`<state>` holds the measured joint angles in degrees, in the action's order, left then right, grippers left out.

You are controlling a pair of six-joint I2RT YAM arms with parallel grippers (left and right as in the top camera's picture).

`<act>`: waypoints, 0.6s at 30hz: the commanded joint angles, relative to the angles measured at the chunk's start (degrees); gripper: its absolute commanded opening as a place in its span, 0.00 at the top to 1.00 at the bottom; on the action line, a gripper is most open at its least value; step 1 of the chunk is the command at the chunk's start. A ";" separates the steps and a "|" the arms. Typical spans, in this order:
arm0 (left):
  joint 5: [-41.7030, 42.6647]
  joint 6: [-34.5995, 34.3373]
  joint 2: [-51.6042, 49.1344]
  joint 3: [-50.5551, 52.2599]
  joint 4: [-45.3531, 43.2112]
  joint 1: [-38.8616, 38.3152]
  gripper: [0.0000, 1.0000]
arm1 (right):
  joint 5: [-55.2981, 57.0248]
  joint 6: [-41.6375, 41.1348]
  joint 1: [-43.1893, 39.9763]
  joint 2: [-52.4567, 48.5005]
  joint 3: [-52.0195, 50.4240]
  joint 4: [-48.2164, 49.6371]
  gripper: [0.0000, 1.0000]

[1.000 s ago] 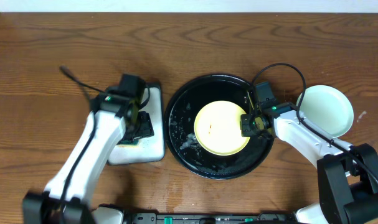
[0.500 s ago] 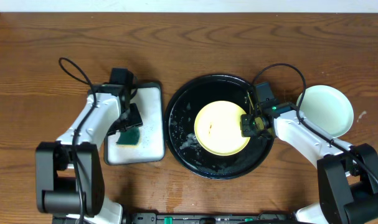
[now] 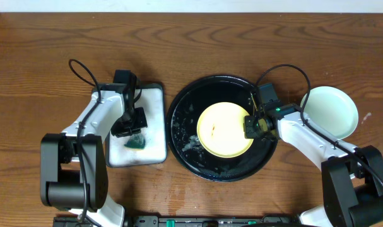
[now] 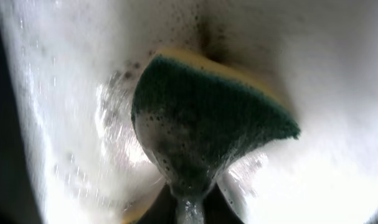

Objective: Clean dirty plates on tray and stack at the side
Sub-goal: 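Grasp the green sponge with the left gripper and lift it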

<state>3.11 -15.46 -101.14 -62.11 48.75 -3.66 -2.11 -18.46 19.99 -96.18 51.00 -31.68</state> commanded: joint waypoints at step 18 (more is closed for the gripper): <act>-0.39 0.33 8.02 9.14 -6.21 -0.28 0.44 | 1.14 0.02 -0.17 -0.85 -0.92 -1.07 0.99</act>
<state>3.92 -15.00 -91.66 -56.71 44.75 -3.86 -2.17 -18.46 19.99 -96.18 51.00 -31.73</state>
